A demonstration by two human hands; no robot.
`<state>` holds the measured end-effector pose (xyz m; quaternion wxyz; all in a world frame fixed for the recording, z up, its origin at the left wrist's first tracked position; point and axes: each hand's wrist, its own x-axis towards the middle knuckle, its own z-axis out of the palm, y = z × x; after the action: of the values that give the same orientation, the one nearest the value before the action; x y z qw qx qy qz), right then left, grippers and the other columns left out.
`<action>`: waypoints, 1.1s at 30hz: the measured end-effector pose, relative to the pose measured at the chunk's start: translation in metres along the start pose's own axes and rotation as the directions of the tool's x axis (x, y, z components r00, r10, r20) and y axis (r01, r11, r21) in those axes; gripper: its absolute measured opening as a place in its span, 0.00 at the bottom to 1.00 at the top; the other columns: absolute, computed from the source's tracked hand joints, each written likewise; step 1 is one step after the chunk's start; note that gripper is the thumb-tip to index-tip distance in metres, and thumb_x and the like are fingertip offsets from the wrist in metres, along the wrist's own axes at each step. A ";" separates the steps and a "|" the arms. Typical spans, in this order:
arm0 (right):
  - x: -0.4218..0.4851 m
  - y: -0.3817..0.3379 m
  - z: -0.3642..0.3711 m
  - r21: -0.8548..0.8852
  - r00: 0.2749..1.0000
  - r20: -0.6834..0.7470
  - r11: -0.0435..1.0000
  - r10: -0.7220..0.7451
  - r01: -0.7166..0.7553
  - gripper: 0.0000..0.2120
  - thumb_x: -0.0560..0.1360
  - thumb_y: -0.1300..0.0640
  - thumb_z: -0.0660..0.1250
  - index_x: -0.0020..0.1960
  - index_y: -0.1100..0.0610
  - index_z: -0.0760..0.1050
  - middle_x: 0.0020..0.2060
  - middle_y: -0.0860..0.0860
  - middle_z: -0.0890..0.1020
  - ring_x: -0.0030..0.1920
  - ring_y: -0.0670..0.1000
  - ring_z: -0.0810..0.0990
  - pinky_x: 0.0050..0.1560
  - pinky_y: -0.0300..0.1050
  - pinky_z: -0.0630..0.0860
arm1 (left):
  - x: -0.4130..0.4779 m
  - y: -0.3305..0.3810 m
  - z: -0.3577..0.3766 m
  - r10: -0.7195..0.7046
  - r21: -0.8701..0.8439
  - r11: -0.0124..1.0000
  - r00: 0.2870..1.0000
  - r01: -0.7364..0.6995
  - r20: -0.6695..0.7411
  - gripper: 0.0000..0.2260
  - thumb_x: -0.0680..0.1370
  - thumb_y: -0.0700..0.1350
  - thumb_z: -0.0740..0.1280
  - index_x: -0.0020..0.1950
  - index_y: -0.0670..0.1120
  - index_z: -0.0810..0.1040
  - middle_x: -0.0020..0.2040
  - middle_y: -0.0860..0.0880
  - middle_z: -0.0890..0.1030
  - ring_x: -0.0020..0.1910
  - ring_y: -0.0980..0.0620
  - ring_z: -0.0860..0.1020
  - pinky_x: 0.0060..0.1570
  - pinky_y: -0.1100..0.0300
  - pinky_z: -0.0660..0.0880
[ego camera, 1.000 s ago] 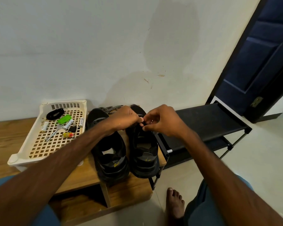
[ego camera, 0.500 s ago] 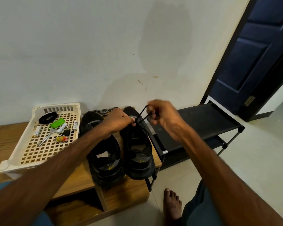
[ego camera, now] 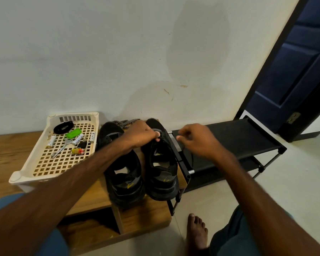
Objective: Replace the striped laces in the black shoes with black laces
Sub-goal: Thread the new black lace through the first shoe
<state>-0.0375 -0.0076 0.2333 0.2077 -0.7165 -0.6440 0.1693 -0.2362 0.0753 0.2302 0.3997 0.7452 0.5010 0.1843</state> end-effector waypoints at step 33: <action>0.019 0.015 0.003 0.191 0.965 0.205 0.960 0.166 -0.205 0.08 0.76 0.56 0.75 0.45 0.62 0.86 0.40 0.51 0.88 0.41 0.46 0.85 0.41 0.40 0.78 | 0.008 -0.023 -0.013 0.078 0.106 0.991 0.996 -0.082 0.045 0.06 0.74 0.46 0.77 0.47 0.45 0.88 0.41 0.56 0.86 0.43 0.63 0.80 0.42 0.63 0.74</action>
<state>-0.0239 0.0107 0.2232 0.2042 -0.7289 -0.5688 0.3217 -0.2556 0.0920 0.2190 0.3611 0.7889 0.4717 0.1575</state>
